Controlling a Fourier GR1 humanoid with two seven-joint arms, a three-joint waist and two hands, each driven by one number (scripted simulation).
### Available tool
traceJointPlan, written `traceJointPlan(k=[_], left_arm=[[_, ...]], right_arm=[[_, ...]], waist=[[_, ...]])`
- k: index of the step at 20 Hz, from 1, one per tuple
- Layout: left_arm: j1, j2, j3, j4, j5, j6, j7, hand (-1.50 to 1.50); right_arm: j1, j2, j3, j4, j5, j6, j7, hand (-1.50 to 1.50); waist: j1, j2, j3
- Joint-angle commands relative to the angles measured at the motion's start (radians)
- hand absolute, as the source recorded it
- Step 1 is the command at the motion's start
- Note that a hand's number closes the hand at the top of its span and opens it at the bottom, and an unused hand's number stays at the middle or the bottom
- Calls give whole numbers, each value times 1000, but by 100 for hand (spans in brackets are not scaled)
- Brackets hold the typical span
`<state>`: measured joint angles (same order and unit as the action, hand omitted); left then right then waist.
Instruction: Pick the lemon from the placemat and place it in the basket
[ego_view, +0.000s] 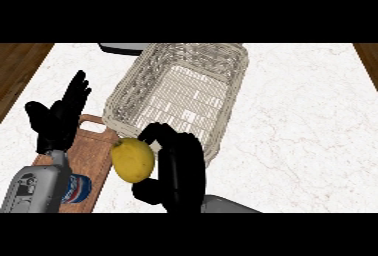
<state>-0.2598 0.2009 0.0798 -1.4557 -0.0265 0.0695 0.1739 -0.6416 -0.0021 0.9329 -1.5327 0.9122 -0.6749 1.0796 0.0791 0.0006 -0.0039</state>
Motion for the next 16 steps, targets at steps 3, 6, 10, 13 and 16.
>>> traceJointPlan(k=[3, 6, 10, 13, 16], left_arm=[[-17, -12, 5, 31, -3, 10, -26, 0], [1, 2, 10, 36, 3, -10, -35, 0], [2, 9, 16, 15, 9, -15, -17, 0], [-3, -12, 6, 31, -13, 11, -34, 0], [0, -16, 5, 17, -13, 21, 0, 0]], right_arm=[[-303, 2, -178, 226, -168, 19, 116, 150], [-378, 2, -136, 334, -262, -47, 115, 150], [-429, 2, -174, 403, -434, -96, -7, 150], [-444, 2, -109, 517, -498, -211, -69, 150], [-523, -69, 65, 610, -271, 126, -123, 150]], waist=[[7, 16, 1], [1, 12, 2], [-14, 11, 3], [-5, 15, 2], [-29, -1, -3]])
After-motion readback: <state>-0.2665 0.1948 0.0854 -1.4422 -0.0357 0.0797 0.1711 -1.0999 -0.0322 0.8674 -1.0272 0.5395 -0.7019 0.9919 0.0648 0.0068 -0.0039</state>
